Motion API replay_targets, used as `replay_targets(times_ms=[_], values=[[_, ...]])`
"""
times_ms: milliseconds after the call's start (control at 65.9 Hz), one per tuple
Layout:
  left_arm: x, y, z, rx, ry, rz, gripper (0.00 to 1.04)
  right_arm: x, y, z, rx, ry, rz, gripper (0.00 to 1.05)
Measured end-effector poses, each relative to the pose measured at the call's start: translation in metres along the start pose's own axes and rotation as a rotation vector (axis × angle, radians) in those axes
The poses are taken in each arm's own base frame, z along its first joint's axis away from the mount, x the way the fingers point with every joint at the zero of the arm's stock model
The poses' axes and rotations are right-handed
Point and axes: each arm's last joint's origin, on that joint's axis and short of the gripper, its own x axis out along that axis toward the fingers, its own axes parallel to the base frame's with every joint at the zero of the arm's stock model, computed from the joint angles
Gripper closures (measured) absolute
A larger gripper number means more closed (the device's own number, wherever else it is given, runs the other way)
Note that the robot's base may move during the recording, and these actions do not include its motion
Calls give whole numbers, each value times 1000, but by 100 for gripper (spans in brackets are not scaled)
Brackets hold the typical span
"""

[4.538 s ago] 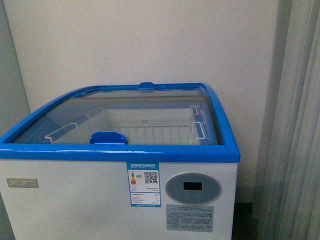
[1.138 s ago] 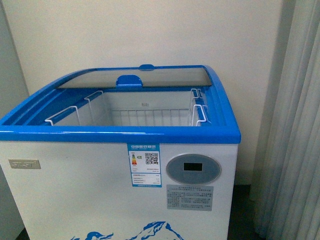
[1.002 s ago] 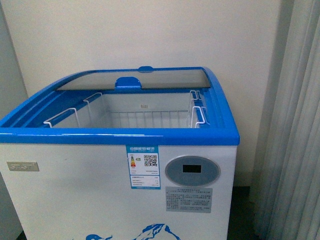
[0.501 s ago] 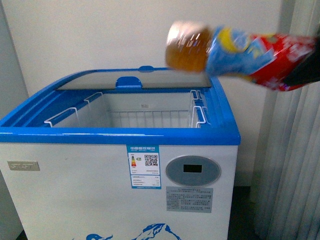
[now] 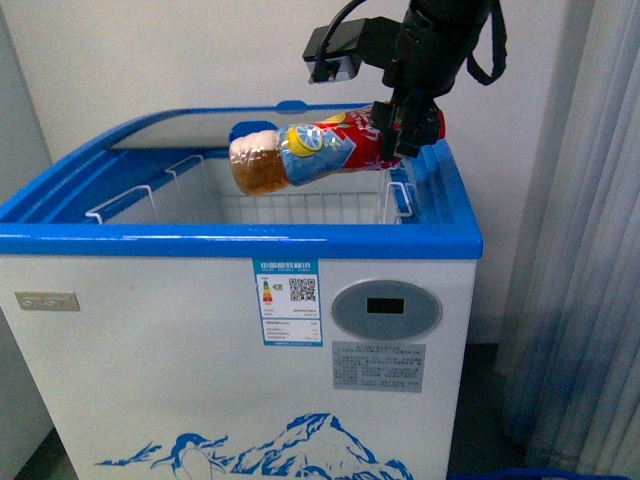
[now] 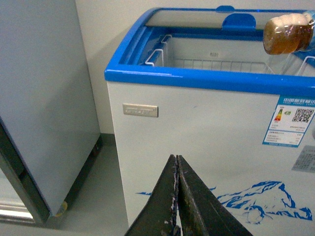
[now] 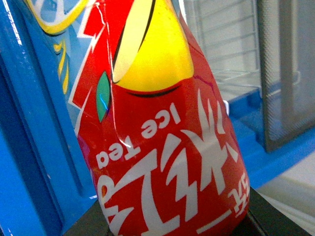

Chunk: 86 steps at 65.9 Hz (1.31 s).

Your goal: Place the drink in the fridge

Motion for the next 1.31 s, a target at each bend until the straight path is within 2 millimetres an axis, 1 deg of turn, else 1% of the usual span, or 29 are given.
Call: replay_targets(times_ms=[46, 61, 91, 349, 379, 440, 486, 516, 531, 577, 607, 638, 713, 759, 789, 835, 850, 896, 926, 941, 971, 1017, 1032, 1047, 1078, 1108, 1138, 1169, 1305], values=[[-2, 0, 1, 0, -7, 0, 102, 6, 3, 5, -8, 9, 4, 65], [-6, 0, 3, 0, -14, 0, 102, 20, 8, 12, -14, 14, -8, 65], [-8, 0, 4, 0, -16, 0, 102, 24, 9, 15, -10, 16, -30, 65], [-18, 0, 6, 0, -25, 0, 102, 35, 8, 31, 33, -4, -157, 65], [-19, 0, 6, 0, -25, 0, 102, 36, 8, 32, 38, -9, -162, 62], [-20, 0, 6, 0, -25, 0, 102, 37, 9, 35, 60, -30, -167, 46], [-21, 0, 6, 0, -26, 0, 102, 36, 9, 36, 60, -38, -168, 43], [-22, 0, 6, 0, -26, 0, 102, 36, 10, 38, 73, -47, -165, 35], [-22, 0, 6, 0, -26, 0, 102, 36, 10, 38, 73, -47, -165, 35], [-24, 0, 6, 0, -26, 0, 102, 33, 8, 40, 83, -60, -180, 26], [-24, 0, 6, 0, -26, 0, 102, 32, 8, 41, 91, -69, -178, 23], [-25, 0, 6, 0, -26, 0, 102, 31, 7, 41, 96, -76, -177, 16], [-27, 0, 6, 0, -26, 0, 102, 28, 6, 41, 115, -93, -170, 3], [-27, 0, 6, 0, -26, 0, 102, 27, 5, 40, 127, -101, -164, 3], [-28, 0, 6, 0, -26, 0, 102, 23, 2, 38, 141, -114, -160, 12], [-29, 0, 6, 0, -26, 0, 102, 16, -3, 37, 168, -144, -160, 10], [-29, 0, 6, 0, -26, 0, 102, 12, -6, 36, 184, -166, -164, 7], [-30, 0, 6, 0, -27, 0, 102, -1, -13, 33, 235, -211, -181, 7], [-31, 0, 6, 0, -26, 0, 102, -19, -19, 29, 288, -250, -203, 8], [-31, 0, 6, 0, -24, 0, 102, -38, -23, 23, 326, -280, -220, 8], [-32, 0, 6, 0, -25, 0, 102, -66, -26, 14, 390, -318, -241, 8], [-34, 0, 4, 0, -16, 0, 102, -97, -27, 2, 443, -352, -260, 8], [-37, 0, 2, 0, 5, -2, 102, -121, -25, -9, 496, -376, -269, 8], [-39, 0, 1, 0, 9, 1, 102, -136, -22, -16, 522, -388, -273, 8], [-42, 0, 2, 0, -10, 0, 102, -168, -12, -38, 612, -395, -278, 8], [-42, 0, 3, 0, -18, 0, 102, -189, -1, -55, 687, -395, -283, 8], [-43, 0, 3, 0, -20, 0, 102, -210, 16, -78, 801, -382, -265, 8], [-43, 0, 3, 0, -20, 0, 102, -223, 35, -99, 900, -355, -254, 8], [-43, 0, 3, 0, -21, 0, 102, -252, 88, -149, 1183, -247, -222, 8]])
